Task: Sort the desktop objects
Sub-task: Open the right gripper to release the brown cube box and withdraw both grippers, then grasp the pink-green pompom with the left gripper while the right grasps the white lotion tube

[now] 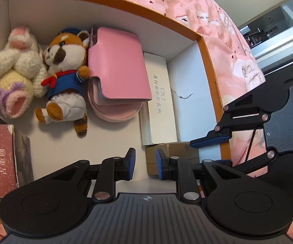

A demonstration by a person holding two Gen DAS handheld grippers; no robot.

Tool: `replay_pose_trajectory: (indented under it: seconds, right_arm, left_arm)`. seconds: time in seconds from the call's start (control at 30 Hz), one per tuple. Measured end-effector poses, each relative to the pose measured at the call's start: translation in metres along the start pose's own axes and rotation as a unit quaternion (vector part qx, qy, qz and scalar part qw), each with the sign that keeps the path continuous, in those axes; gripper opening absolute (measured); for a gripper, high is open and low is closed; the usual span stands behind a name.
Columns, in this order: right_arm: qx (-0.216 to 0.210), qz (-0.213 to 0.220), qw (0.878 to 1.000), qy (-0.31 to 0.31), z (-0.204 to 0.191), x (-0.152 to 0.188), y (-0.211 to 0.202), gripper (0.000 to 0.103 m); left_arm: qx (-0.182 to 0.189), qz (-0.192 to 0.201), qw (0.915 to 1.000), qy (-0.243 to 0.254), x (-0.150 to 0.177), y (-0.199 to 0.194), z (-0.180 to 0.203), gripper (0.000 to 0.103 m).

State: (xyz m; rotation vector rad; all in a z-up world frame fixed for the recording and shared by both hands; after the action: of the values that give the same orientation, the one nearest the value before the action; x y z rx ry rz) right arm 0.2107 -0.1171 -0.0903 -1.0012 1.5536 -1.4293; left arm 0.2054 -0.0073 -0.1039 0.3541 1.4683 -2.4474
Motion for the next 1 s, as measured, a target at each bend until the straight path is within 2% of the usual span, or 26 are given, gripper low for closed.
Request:
replay_pose_trajectory:
  seconds: [0.23, 0.37, 0.47, 0.57, 0.67, 0.77, 0.87, 1.0]
  right_arm:
    - [0.032, 0.037, 0.999, 0.024, -0.004, 0.005, -0.013, 0.030]
    - [0.054, 0.084, 0.993, 0.061, -0.006, 0.012, -0.028, 0.030]
    - [0.067, 0.135, 0.984, 0.097, -0.019, 0.022, -0.039, 0.030]
    - [0.089, 0.199, 0.965, 0.148, -0.027, 0.034, -0.058, 0.030]
    - [0.115, 0.259, 0.936, 0.206, -0.038, 0.050, -0.068, 0.031]
    - [0.110, 0.302, 0.910, 0.261, -0.051, 0.067, -0.074, 0.037]
    - [0.110, 0.318, 0.893, 0.300, -0.069, 0.082, -0.067, 0.037]
    - [0.104, 0.302, 0.868, 0.381, -0.087, 0.090, -0.035, 0.049]
  left_arm:
    - [-0.035, 0.021, 0.9982, 0.045, 0.005, -0.018, 0.012, 0.023]
    - [-0.053, 0.045, 0.9945, 0.078, 0.010, -0.038, 0.022, 0.023]
    - [-0.056, 0.070, 0.9904, 0.105, 0.017, -0.057, 0.033, 0.023]
    - [-0.049, 0.082, 0.9864, 0.134, 0.027, -0.072, 0.045, 0.024]
    - [-0.023, 0.076, 0.9838, 0.161, 0.041, -0.084, 0.055, 0.024]
    - [-0.013, 0.068, 0.9800, 0.186, 0.056, -0.090, 0.065, 0.024]
    - [-0.019, 0.058, 0.9758, 0.210, 0.072, -0.092, 0.070, 0.024]
    - [-0.015, 0.046, 0.9714, 0.233, 0.094, -0.089, 0.072, 0.024]
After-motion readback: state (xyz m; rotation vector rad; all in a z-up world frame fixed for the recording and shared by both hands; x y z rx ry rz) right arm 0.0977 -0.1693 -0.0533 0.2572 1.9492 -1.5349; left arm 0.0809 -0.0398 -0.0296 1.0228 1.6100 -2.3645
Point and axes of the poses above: each gripper's, at about its wrist camera, not at the fingertips, and y roughly the way its jaws point, z to its right, x to its underside, the point moved 5 cm from there along y, roughly the way its jaws point, and after that the axes turned 9 degrees about y, right-handed, at the moved point
